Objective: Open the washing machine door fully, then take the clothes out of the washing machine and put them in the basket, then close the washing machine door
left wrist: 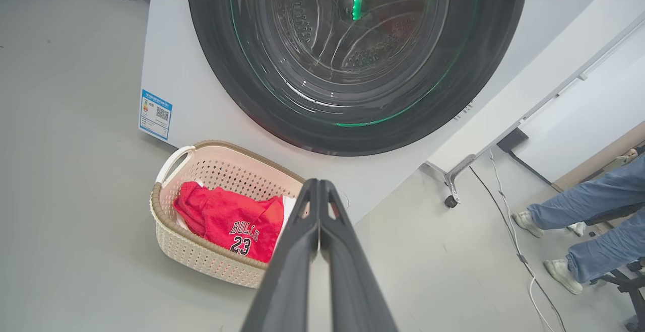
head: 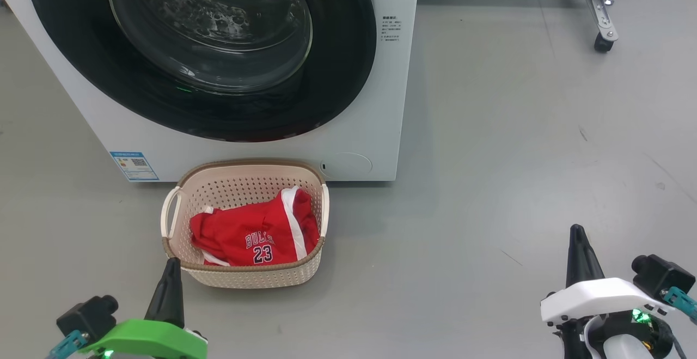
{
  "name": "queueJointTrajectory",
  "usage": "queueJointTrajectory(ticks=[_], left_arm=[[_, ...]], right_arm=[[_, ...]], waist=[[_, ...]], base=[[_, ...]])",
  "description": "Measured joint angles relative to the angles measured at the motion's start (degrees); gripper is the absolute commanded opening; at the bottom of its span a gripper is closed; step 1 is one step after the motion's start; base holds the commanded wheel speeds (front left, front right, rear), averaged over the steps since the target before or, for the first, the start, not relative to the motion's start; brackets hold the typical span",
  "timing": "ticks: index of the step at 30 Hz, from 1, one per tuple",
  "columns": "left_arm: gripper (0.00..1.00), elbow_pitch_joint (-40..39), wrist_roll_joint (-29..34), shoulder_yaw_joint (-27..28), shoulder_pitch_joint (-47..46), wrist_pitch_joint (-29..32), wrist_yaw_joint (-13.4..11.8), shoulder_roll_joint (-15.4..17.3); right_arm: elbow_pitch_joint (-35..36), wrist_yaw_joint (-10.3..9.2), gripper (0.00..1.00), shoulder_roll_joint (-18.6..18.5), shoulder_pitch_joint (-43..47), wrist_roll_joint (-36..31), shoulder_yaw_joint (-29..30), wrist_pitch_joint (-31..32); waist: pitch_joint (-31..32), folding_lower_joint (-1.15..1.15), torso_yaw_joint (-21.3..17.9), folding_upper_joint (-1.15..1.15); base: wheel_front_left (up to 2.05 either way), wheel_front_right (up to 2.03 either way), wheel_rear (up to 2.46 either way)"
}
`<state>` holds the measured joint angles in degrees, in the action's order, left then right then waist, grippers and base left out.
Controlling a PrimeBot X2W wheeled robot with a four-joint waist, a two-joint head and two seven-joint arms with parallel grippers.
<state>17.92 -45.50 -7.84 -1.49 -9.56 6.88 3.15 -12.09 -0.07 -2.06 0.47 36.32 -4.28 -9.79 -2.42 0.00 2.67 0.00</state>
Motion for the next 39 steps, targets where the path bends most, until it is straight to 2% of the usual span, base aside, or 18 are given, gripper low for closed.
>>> queueJointTrajectory(ticks=[39], left_arm=[[0.00, -0.94, -25.68, 5.27, -0.24, 7.60, 0.00, 0.07]], right_arm=[[-1.82, 3.54, 0.00, -0.94, -1.63, 30.96, 4.90, 7.58]], waist=[[1.21, 0.00, -1.43, 0.00]], base=[[0.00, 0.00, 0.00]])
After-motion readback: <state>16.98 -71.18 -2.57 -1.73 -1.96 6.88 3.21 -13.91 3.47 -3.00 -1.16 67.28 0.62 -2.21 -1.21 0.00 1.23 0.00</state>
